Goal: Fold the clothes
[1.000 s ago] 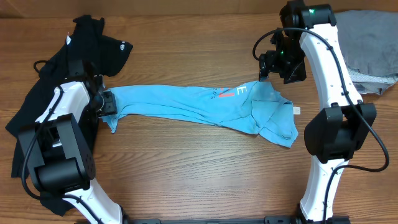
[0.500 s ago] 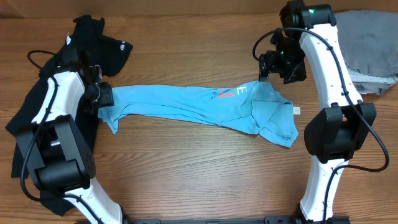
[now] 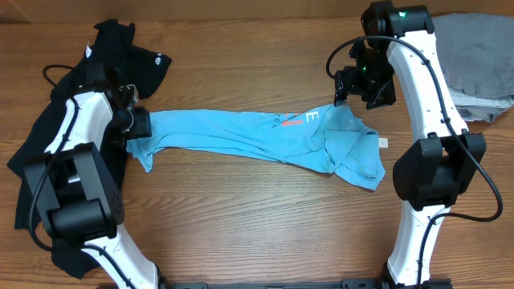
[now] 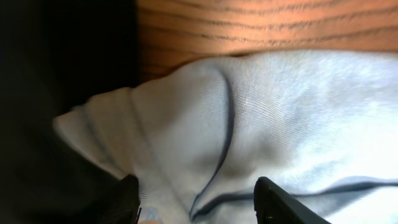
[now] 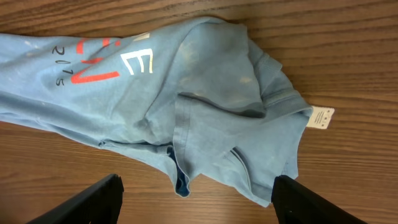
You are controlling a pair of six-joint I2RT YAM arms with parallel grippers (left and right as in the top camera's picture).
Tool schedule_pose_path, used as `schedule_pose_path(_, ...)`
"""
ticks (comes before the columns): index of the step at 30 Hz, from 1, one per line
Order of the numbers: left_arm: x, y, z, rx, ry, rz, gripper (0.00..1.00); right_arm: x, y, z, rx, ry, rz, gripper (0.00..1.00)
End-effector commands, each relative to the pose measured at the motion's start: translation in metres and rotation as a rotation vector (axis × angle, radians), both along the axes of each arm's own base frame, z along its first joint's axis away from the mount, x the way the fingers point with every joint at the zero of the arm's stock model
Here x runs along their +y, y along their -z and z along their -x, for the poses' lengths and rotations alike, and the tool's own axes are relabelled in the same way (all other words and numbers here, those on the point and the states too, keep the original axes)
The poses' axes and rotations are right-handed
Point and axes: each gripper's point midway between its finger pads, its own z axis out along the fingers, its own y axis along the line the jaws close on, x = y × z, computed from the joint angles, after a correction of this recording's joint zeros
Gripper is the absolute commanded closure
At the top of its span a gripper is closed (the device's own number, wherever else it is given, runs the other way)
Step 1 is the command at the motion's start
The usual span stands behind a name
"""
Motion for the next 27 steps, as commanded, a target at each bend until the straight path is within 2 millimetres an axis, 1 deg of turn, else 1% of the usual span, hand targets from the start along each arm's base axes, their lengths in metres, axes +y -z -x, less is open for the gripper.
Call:
schedule_pose_path(1, -0.009, 0.018, 0.001, 0.032, 0.046, 0.030, 0.40, 0.003, -0.005, 0.000, -0.010, -0.013, -0.008, 0.19)
schedule_pose_path(6, -0.007, 0.021, 0.002, 0.039, 0.043, 0.025, 0.40, 0.003, -0.005, 0.001, -0.007, -0.016, -0.007, 0.19)
schedule_pose_path(9, -0.001, 0.022, 0.004, 0.053, 0.017, -0.010, 0.39, 0.003, -0.005, 0.001, -0.007, -0.016, -0.007, 0.19)
schedule_pose_path(13, 0.000, 0.023, 0.006, 0.064, 0.013, -0.016, 0.38, 0.003, -0.005, 0.001, -0.007, -0.016, -0.007, 0.19)
schedule_pose_path(15, 0.000, 0.027, 0.008, 0.074, 0.012, -0.013, 0.38, 0.003, -0.005, 0.001, -0.006, -0.016, -0.007, 0.19)
schedule_pose_path(18, -0.004, 0.042, 0.012, 0.111, 0.002, 0.012, 0.41, 0.003, -0.005, 0.001, -0.006, -0.016, -0.007, 0.19)
schedule_pose_path(19, -0.005, 0.047, 0.013, 0.122, 0.000, 0.018, 0.45, 0.003, -0.005, 0.001, -0.006, -0.016, -0.007, 0.19)
schedule_pose_path(20, -0.006, 0.051, 0.015, 0.132, -0.004, 0.024, 0.54, 0.003, -0.005, 0.001, -0.006, -0.016, -0.007, 0.19)
schedule_pose_path(21, -0.007, 0.054, 0.016, 0.139, -0.004, 0.035, 0.65, 0.003, -0.005, 0.001, -0.007, -0.016, -0.007, 0.19)
schedule_pose_path(22, -0.010, 0.060, 0.017, 0.147, -0.004, 0.049, 0.80, 0.003, -0.005, 0.001, -0.006, -0.016, -0.007, 0.19)
schedule_pose_path(24, -0.012, 0.063, 0.017, 0.150, -0.004, 0.064, 0.91, 0.003, -0.005, 0.001, -0.006, -0.016, -0.007, 0.19)
schedule_pose_path(26, -0.013, 0.063, 0.016, 0.146, -0.008, 0.070, 0.96, 0.003, -0.005, 0.001, -0.006, -0.016, -0.007, 0.19)
schedule_pose_path(27, -0.013, 0.062, 0.015, 0.143, -0.016, 0.070, 0.96, 0.003, -0.005, 0.001, -0.006, -0.016, -0.007, 0.19)
